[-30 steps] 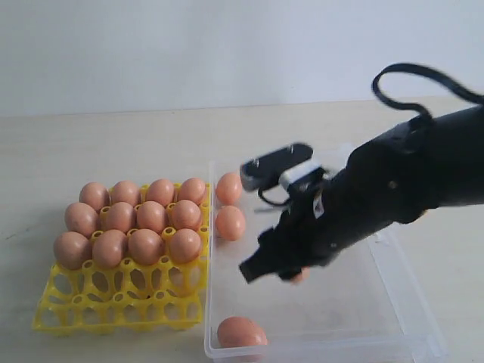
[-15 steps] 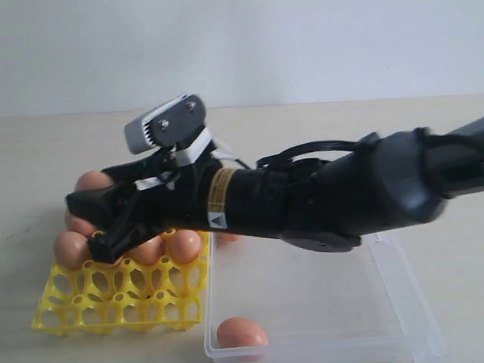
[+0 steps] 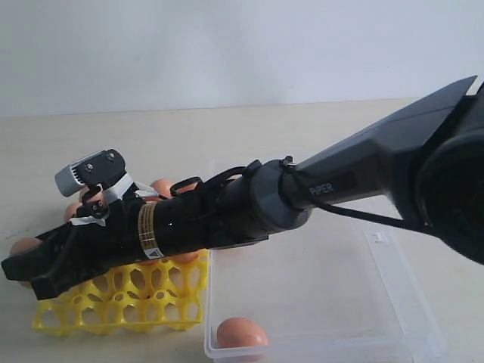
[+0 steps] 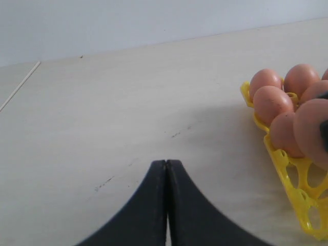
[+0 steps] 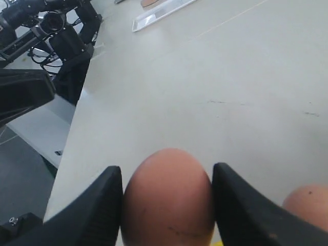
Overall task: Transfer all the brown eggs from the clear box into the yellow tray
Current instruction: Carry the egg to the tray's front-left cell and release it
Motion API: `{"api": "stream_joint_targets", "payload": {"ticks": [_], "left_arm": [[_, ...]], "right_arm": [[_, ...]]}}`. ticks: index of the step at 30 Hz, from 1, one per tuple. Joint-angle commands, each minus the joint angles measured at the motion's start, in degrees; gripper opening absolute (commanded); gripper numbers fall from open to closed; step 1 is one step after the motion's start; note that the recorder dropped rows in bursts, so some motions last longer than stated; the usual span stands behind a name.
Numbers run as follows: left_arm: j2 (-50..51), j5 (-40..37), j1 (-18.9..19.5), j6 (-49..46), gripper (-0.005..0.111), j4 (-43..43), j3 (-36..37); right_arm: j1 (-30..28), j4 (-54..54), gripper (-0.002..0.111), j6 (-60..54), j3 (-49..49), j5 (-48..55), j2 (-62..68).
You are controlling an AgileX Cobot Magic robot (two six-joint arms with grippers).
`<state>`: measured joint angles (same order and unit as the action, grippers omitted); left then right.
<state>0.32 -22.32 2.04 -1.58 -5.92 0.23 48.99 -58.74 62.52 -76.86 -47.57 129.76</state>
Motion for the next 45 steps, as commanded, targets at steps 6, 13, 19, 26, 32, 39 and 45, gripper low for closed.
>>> {"api": "stream_joint_targets", "payload": {"ticks": [6, 13, 19, 26, 32, 39, 45], "left_arm": [[-0.32, 0.52, -0.43, 0.36, 0.000, 0.14, -0.23], [-0.32, 0.52, -0.43, 0.36, 0.000, 0.14, -0.23], [-0.32, 0.52, -0.43, 0.36, 0.000, 0.14, -0.23], [-0.32, 0.52, -0.43, 0.36, 0.000, 0.14, -0.23], [-0.32, 0.52, -0.43, 0.36, 0.000, 0.14, -0.23], [-0.32, 0.52, -0.43, 0.36, 0.000, 0.14, -0.23], [-0.32, 0.52, -0.43, 0.36, 0.000, 0.14, -0.23]], "right_arm": [[-0.15, -0.26, 0.000, 9.79, -4.91, 2.25, 2.98], [-0.49, -1.01, 0.018, 17.05, -4.91, 2.25, 2.98], [-1.30, -1.44, 0.046, 17.61, -4.71, 2.66, 2.98], [-1.77, -4.30, 0.032, 13.09, -4.57, 2.61, 1.33], [-1.77, -0.01, 0.037, 5.55, -2.39, 2.48, 1.33], [-1.77, 2.81, 0.047, 0.66, -1.79, 2.48, 1.33], [-1.66, 2.93, 0.056, 0.31, -1.79, 2.48, 1.33]]}}
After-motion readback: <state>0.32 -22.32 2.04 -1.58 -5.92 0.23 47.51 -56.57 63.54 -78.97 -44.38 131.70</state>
